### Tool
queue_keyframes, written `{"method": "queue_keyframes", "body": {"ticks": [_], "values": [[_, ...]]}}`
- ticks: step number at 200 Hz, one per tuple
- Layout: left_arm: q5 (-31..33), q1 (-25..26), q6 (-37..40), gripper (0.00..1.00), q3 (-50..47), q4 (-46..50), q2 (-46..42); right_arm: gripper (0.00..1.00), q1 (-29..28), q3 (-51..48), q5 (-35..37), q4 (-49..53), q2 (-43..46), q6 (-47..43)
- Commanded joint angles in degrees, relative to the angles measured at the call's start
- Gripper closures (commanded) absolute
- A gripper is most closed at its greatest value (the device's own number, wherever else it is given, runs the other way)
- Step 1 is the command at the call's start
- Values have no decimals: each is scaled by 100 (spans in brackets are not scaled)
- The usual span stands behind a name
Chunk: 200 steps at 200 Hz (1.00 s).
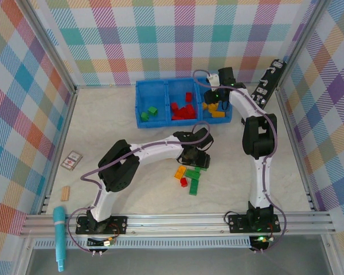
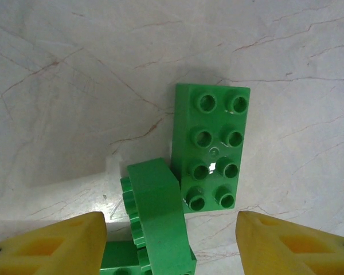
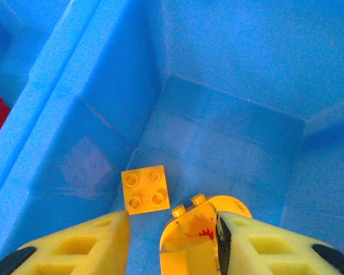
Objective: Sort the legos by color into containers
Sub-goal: Place the lego in the container, then pick up the lego from the middle-left of the table.
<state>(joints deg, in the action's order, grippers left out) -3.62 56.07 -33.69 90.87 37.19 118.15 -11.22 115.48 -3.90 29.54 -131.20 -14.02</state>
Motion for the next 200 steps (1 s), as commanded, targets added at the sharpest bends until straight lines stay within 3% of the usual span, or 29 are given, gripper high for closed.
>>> {"method": "queue_keyframes", "body": {"ticks": [1, 31, 76, 92, 130, 200], "values": [[-34, 66, -59, 42, 47, 286, 118, 54, -29, 127, -211, -82, 337, 44], [-16, 70, -49, 57, 45, 359, 194, 53, -22, -20, -243, -114, 528, 51], [-42, 70, -23, 65, 45, 403, 339, 54, -28, -275, -165, -114, 801, -13], [-33, 70, -23, 73, 36, 418, 346, 54, -29, -412, -121, -159, 930, 13], [394, -38, 188, 87, 19, 787, 46, 54, -29, -818, 19, -219, 1296, 70], [1482, -1204, 1263, 89, 553, 904, -908, 54, -29, -2352, -110, -348, 2445, 640]]}}
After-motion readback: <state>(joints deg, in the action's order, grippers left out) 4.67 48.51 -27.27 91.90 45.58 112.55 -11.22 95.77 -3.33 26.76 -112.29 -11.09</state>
